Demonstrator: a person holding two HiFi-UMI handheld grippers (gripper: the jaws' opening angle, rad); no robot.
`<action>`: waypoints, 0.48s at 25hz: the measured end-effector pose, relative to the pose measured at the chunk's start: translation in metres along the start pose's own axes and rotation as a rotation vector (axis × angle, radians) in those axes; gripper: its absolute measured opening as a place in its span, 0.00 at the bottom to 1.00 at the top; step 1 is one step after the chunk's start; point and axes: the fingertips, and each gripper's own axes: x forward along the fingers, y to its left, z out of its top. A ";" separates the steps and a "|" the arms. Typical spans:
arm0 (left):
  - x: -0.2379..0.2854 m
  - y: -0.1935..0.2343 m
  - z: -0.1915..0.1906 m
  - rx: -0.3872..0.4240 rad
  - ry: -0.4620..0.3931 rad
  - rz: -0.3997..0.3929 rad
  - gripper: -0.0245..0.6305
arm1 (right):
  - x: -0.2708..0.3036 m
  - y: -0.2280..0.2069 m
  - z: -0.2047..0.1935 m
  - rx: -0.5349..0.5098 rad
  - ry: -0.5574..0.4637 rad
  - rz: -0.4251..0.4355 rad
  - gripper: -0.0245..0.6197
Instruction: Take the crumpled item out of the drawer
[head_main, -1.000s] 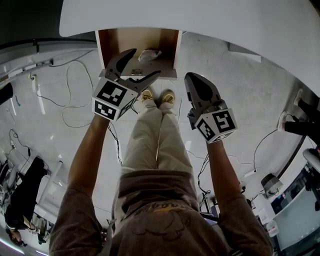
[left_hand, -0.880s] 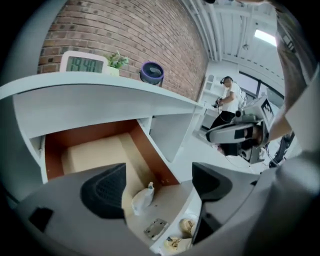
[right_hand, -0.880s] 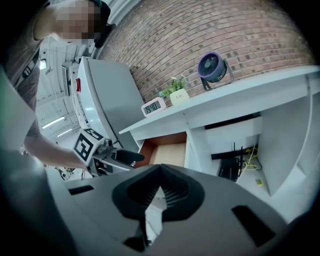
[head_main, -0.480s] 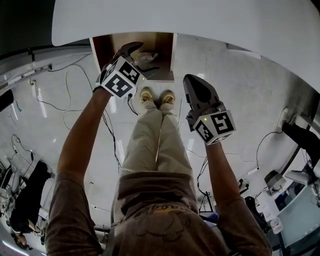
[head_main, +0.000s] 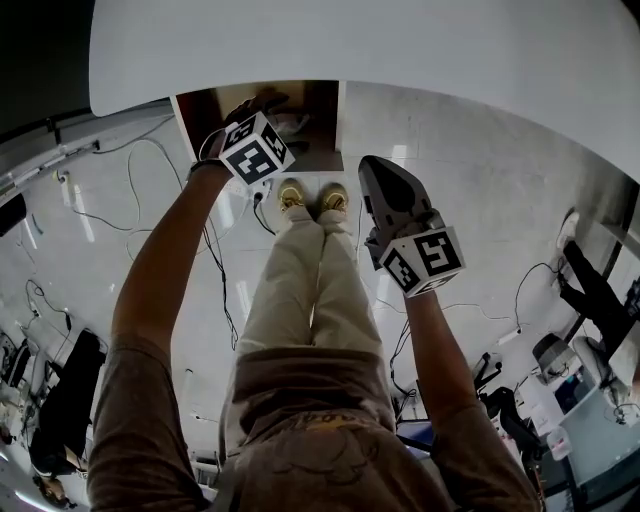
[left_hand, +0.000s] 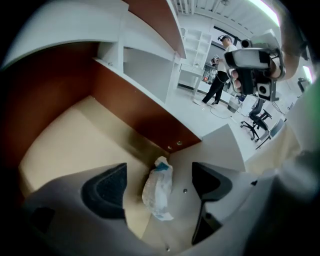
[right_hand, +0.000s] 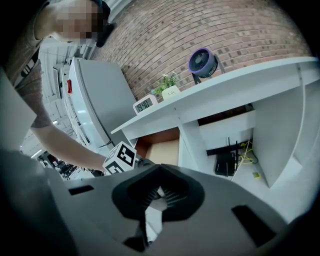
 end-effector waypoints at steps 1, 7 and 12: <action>0.004 0.001 0.000 0.004 0.004 -0.002 0.66 | 0.001 -0.001 0.001 0.002 0.000 -0.001 0.03; 0.020 0.010 -0.002 0.028 0.041 -0.002 0.65 | 0.005 -0.003 0.001 0.014 0.003 -0.011 0.03; 0.025 0.011 -0.005 -0.011 0.048 0.012 0.63 | 0.004 -0.002 0.000 0.017 0.009 -0.006 0.03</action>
